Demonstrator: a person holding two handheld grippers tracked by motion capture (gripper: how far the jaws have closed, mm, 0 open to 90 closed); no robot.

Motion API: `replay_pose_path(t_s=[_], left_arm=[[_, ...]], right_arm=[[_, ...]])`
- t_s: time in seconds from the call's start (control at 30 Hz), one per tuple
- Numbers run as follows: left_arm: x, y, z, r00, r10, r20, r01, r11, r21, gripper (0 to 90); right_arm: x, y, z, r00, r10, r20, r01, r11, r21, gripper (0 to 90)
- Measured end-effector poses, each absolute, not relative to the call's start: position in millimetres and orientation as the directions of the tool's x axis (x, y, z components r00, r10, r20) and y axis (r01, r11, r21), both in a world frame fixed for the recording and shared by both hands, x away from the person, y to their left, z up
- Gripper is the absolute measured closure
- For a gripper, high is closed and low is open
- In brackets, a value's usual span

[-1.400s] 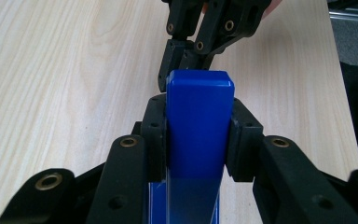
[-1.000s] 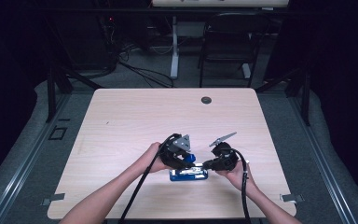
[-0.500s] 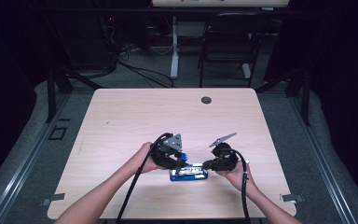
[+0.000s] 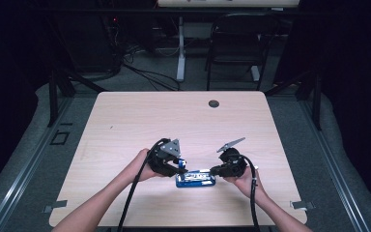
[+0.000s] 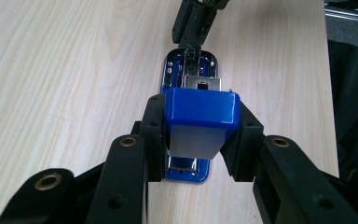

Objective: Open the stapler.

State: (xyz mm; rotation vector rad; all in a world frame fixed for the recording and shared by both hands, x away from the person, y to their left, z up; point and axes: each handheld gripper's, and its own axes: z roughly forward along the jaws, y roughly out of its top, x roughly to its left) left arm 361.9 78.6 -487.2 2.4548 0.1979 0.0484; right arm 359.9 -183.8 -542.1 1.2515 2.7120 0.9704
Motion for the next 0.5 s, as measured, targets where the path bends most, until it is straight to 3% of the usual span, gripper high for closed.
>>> replay_pose_path(t_s=[0.5], left_arm=[[362, 108, -496, 0.978, 0.198, -0.071, 0.2, -0.77, 0.606, 65.3]], right_arm=[[360, -183, -542, -0.679, 0.692, 0.244, 0.69, 0.488, 0.534, 84.0]])
